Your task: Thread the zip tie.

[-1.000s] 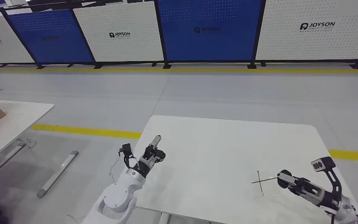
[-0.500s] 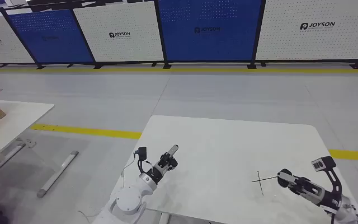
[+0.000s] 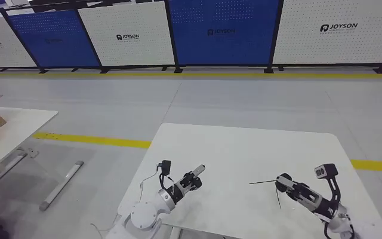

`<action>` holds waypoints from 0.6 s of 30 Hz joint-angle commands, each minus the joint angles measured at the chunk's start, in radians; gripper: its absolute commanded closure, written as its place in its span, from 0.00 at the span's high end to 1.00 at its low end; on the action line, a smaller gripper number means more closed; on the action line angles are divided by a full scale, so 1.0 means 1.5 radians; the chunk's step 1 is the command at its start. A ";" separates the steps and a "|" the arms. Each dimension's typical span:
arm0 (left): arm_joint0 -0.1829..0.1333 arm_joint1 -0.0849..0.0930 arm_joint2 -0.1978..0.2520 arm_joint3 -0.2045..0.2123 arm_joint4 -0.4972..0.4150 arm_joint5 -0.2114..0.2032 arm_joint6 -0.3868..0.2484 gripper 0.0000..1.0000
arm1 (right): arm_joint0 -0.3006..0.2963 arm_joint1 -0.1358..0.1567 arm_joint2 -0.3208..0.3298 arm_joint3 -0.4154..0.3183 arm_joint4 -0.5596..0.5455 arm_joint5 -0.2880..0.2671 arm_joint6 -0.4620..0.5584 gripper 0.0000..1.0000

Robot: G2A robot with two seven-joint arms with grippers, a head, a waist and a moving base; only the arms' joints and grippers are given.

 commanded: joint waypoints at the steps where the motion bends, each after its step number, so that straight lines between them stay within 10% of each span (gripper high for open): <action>1: 0.000 0.000 -0.001 0.000 0.000 0.000 -0.001 1.00 | 0.000 0.000 0.000 0.000 0.001 0.000 0.001 0.00; 10: -0.006 0.000 0.005 0.004 -0.003 0.005 -0.014 1.00 | 0.000 0.000 0.000 -0.002 0.000 0.002 -0.007 0.00; 18: -0.030 -0.005 0.069 0.031 0.027 0.010 -0.033 1.00 | 0.019 -0.012 -0.065 0.008 -0.013 0.021 -0.021 0.00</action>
